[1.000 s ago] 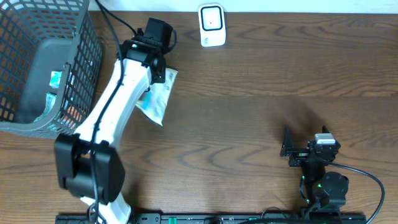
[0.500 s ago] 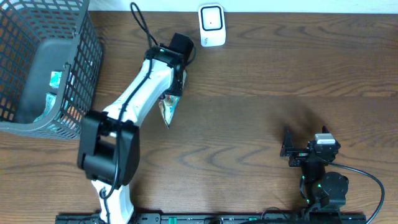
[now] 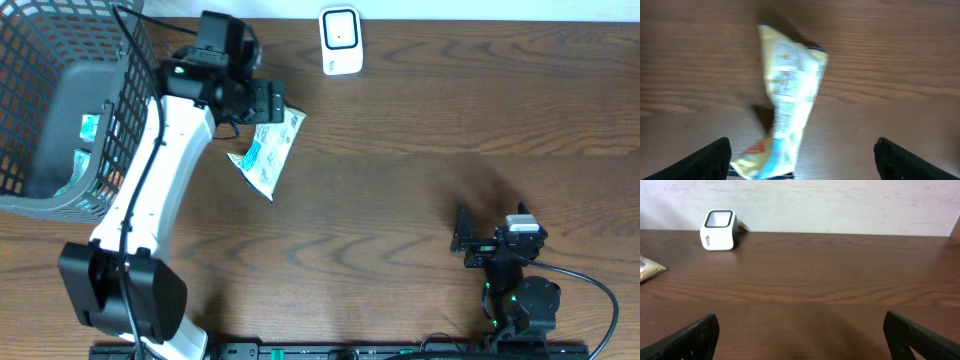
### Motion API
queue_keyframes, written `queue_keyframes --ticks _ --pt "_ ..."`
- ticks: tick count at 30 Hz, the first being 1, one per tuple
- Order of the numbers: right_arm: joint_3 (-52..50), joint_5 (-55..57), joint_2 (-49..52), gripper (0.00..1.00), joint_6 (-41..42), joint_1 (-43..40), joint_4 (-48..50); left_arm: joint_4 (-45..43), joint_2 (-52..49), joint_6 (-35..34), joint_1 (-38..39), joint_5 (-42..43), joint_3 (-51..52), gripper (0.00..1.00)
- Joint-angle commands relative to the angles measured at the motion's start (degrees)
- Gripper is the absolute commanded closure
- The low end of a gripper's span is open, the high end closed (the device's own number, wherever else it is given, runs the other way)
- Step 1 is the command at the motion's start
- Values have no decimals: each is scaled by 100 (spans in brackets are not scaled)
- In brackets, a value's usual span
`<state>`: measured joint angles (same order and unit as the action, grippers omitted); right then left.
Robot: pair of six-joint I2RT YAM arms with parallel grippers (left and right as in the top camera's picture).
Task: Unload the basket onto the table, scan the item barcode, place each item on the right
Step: 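Lift the packet out and carry it toward the white scanner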
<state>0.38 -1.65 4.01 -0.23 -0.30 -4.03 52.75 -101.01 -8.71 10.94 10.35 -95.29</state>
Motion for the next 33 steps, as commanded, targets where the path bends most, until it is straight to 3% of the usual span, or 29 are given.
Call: queue_keyframes --ticks 1,7,17,18,19,20,21,22,23,26,29,32,33 --pt "-7 2 -24 1 59 -26 -24 92 -199 210 -323 284 55 0" --pt "-7 2 -24 1 59 -26 -24 201 -562 1207 -404 1167 516 2" --pt "-7 2 -24 1 59 -26 -24 26 -1755 1274 -396 1169 691 2" --pt "-7 2 -24 1 59 -26 -24 26 -1867 1274 -396 1172 691 14" --pt "-7 2 -24 1 59 -26 -24 26 -1958 1274 -396 1172 691 45" --pt "-7 2 -24 1 59 -26 -24 31 -1976 1272 -396 1172 691 57" --pt "-7 2 -24 1 59 -26 -24 28 -1978 1207 -396 1172 684 79" --pt "-7 2 -24 1 59 -26 -24 31 -1954 1110 -396 1172 660 88" --pt "-7 2 -24 1 59 -26 -24 35 -1932 1047 -396 1169 632 92" --pt "-7 2 -24 1 59 -26 -24 63 -1762 1036 -396 1062 518 93" --pt "-7 2 -24 1 59 -26 -24 70 -1453 964 -378 457 372 94" --pt "-7 4 -24 1 59 -26 -24 -76 -973 647 -271 -970 275 93" --pt "-7 2 -24 1 59 -26 -24 -208 -693 496 -149 -1904 275 93"
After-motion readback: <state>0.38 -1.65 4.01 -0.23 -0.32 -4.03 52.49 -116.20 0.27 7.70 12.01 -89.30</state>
